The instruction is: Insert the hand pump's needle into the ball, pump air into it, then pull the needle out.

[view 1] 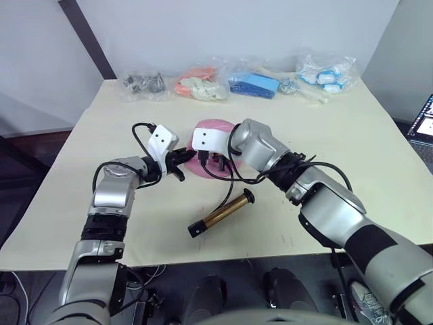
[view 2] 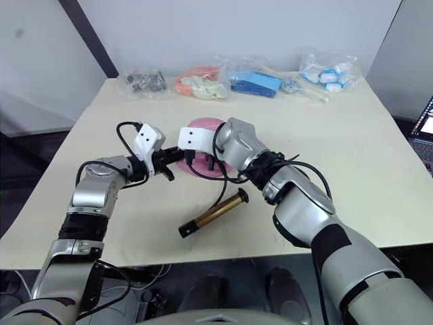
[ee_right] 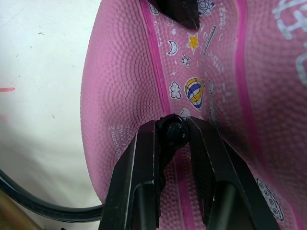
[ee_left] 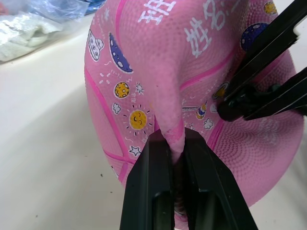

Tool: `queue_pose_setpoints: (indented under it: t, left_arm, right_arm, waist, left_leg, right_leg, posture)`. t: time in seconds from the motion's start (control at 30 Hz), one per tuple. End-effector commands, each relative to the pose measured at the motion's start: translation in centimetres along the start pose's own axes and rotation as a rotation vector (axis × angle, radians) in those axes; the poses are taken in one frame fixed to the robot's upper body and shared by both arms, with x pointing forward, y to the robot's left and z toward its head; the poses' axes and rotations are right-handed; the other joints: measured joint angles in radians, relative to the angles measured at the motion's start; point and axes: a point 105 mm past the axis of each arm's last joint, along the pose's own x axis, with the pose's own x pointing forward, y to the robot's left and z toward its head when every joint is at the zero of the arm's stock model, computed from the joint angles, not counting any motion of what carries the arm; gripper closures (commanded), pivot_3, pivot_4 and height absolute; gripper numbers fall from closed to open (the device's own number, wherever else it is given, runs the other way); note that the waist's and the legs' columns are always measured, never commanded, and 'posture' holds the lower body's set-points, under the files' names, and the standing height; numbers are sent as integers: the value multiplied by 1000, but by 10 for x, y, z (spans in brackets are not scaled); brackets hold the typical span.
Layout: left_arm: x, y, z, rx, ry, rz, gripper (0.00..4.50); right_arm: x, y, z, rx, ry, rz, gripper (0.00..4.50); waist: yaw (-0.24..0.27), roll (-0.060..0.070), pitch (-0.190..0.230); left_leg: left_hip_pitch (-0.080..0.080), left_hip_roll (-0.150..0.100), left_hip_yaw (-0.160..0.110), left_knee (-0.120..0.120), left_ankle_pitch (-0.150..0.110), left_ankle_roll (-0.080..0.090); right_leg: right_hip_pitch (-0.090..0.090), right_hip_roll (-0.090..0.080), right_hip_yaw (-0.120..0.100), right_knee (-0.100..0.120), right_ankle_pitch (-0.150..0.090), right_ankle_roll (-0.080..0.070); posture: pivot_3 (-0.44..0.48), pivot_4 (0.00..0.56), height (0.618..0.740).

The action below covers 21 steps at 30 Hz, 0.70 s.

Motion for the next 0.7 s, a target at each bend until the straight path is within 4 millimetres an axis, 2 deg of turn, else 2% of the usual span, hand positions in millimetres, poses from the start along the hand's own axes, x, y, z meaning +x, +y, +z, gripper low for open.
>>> queue_pose_setpoints:
  t: [0.03, 0.47, 0.67, 0.7]
  left_arm:
    - [4, -13, -29, -54, 112, -70, 4500]
    - [4, -8, -30, -120, 124, -49, 4500]
    - [4, -8, -30, -129, 126, -47, 4500]
    - [5, -9, -31, -129, 126, -49, 4500]
  right_arm:
    - [16, 13, -60, 90, 191, 34, 4122]
    - [31, 29, -92, 104, 234, 39, 4123]
    - [35, 31, -98, 123, 201, 24, 4123]
    - [35, 31, -92, 159, 157, 25, 4123]
  waist:
    - [0, 0, 0]
    - [-2, 0, -12]
    - [-5, 0, -13]
    - [-5, 0, -13]
  left_leg:
    - [0, 0, 0, 0, 0, 0]
    - [2, 0, 0, -2, 0, 0]
    - [18, 0, 0, -7, 0, 0]
    - [18, 0, -1, -8, 0, 0]
  right_leg:
    - [0, 0, 0, 0, 0, 0]
    - [1, 0, 0, 0, -1, 0]
    - [15, 0, 1, -1, -8, 0]
    - [15, 0, 0, -1, -8, 0]
  posture:
    - [0, 150, 740]
    - [0, 150, 740]
    - [0, 150, 740]
    - [0, 150, 740]
